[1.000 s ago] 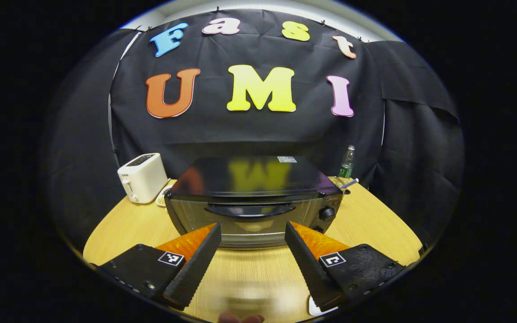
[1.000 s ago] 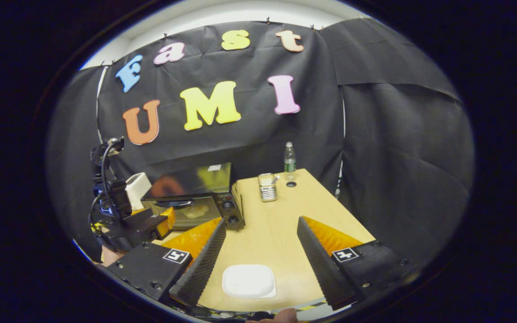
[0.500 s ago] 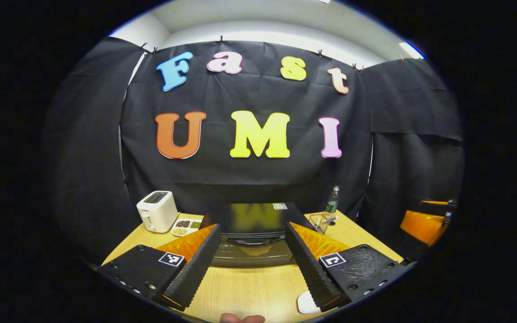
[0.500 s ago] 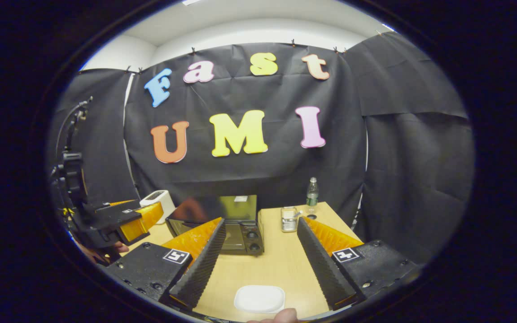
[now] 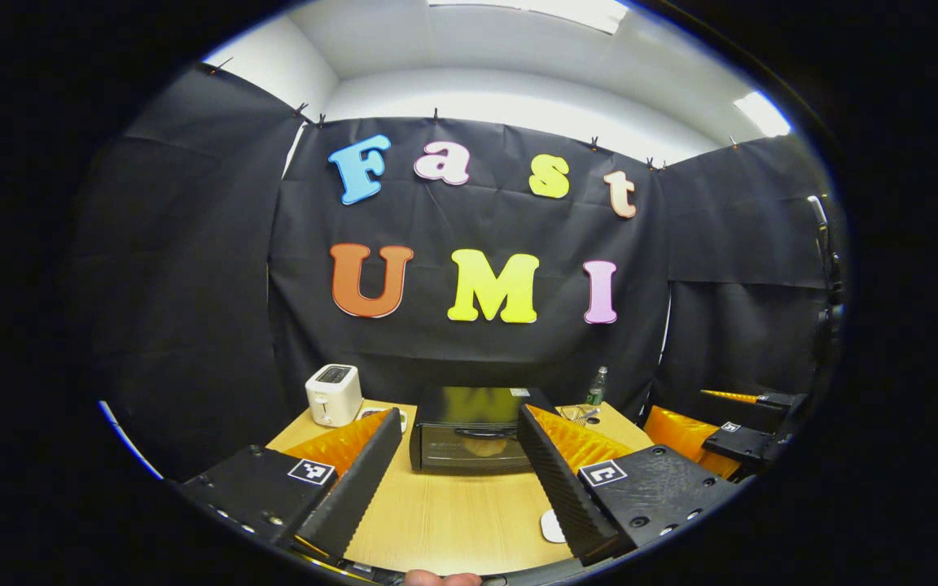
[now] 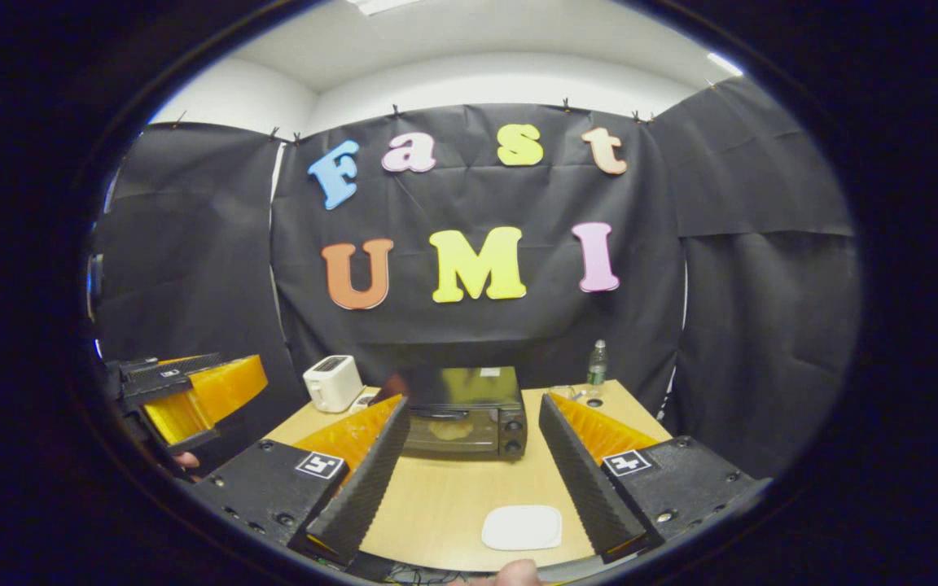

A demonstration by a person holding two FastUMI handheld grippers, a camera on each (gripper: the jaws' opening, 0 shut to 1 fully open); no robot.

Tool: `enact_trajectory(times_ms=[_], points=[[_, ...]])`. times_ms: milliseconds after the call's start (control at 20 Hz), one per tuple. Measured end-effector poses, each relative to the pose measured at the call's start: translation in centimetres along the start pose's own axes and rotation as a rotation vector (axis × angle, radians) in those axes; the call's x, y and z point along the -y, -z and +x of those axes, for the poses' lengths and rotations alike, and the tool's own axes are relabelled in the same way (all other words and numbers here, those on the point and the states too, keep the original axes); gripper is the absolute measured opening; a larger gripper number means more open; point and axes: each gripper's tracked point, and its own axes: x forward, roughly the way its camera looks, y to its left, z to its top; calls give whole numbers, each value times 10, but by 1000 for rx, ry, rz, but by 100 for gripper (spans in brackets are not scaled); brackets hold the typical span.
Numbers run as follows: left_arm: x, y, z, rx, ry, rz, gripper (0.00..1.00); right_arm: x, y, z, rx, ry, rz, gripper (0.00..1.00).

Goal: Open the electric oven with the left hand, put the food in, and close the electric oven.

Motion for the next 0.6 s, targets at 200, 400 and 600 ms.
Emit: enact_trajectory(times_ms=[200,400,600], points=[[-9,-1,-30,3,-2,-23,93,-17,3,-23,1,-16,-7,97],[-22,-6,-45,5,-38,-20,94,-18,1,-33,9,-22,-35,97],[-27,-5,-52,-4,-58,-30,93,-20,4,-35,-2,-33,-43,97]])
